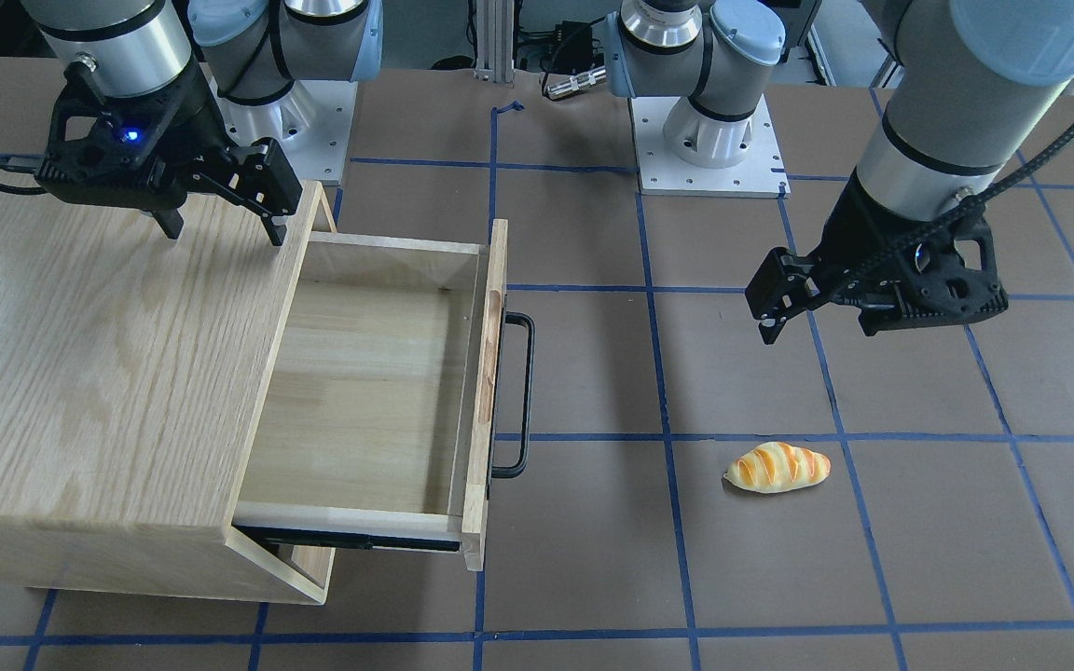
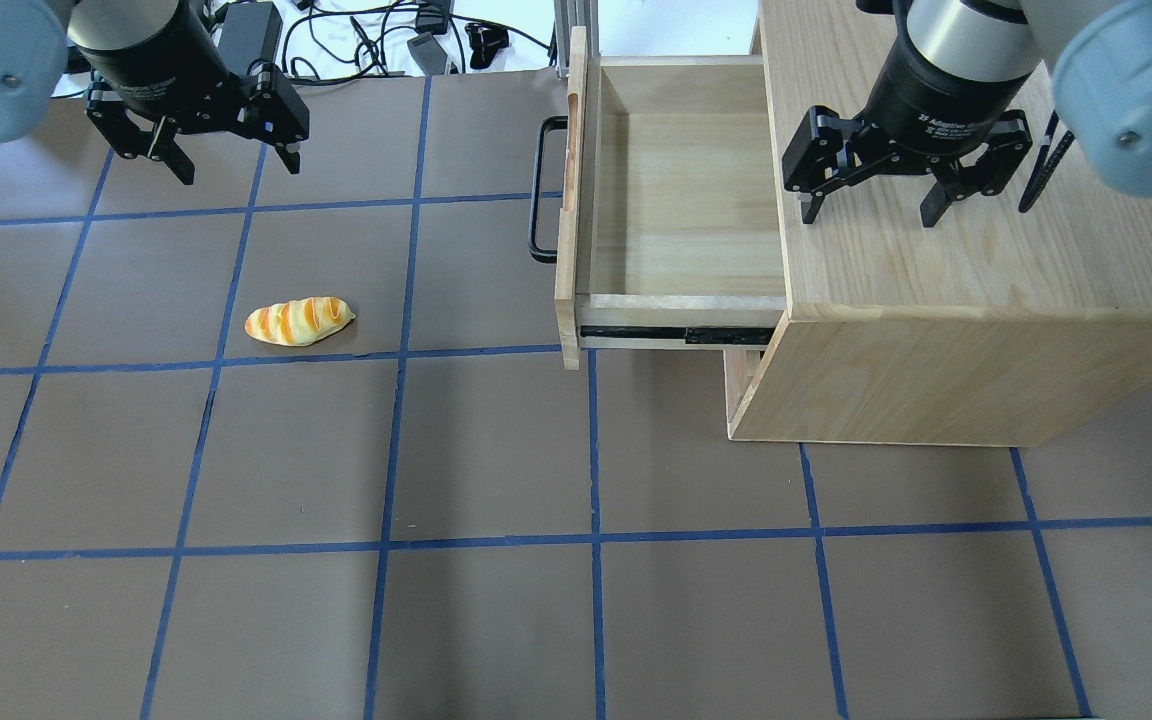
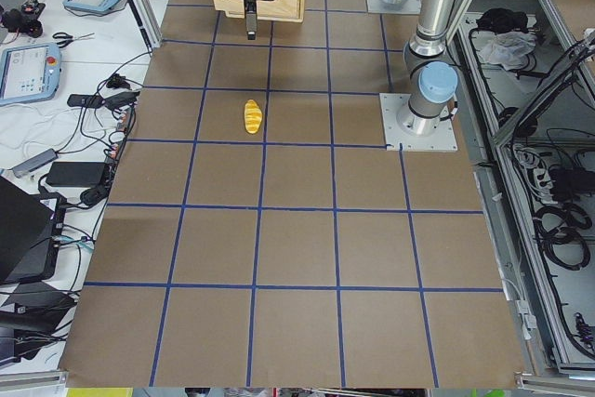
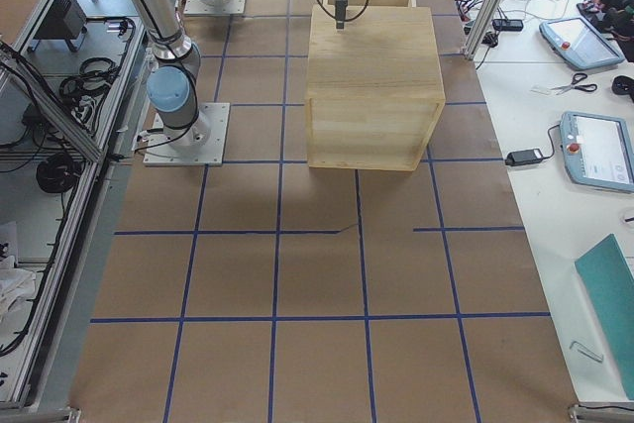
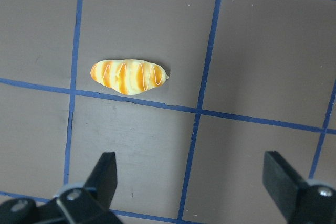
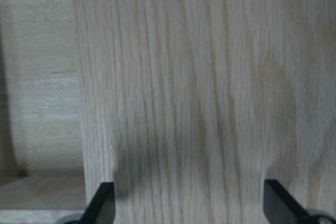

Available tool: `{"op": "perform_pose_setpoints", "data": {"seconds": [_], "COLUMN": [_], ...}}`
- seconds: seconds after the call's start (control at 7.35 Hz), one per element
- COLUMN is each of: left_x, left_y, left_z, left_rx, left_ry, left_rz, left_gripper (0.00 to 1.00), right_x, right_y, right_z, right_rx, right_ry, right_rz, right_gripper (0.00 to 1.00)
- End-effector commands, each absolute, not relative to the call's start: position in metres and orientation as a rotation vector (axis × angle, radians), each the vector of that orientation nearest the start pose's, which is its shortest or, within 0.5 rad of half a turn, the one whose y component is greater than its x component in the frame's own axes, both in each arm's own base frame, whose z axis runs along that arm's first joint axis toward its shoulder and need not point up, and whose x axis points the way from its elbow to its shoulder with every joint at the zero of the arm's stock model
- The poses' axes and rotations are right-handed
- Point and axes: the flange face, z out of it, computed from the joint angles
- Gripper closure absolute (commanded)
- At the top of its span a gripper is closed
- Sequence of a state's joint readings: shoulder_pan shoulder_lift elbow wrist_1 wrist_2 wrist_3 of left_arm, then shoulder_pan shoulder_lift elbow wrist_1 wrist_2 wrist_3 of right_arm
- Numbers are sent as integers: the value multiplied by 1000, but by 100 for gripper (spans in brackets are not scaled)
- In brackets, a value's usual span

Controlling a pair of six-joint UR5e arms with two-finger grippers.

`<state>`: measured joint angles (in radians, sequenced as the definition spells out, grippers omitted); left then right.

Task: Open upper drawer

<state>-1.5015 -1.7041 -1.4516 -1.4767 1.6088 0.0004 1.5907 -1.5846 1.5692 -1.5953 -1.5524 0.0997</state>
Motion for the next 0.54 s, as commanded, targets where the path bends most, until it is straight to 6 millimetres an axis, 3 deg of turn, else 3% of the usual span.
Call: {"op": "perform_pose_setpoints", "data": {"seconds": [0.0,0.41], "left_x": [-94,-96], "left_y": [-546,-537], "left_z": [497,495], "left_rx": [-35,-33], "left_ry": [3105,3108], "left_rz": [-131,-124], "left_gripper": [0,0], "right_x": [145,145], "right_y": [-487,-487], "right_z": [498,498], "right_rx": [124,124], "right_ry": [3118,3118], "right_rz": [-60,-60], "right_gripper": [0,0]}}
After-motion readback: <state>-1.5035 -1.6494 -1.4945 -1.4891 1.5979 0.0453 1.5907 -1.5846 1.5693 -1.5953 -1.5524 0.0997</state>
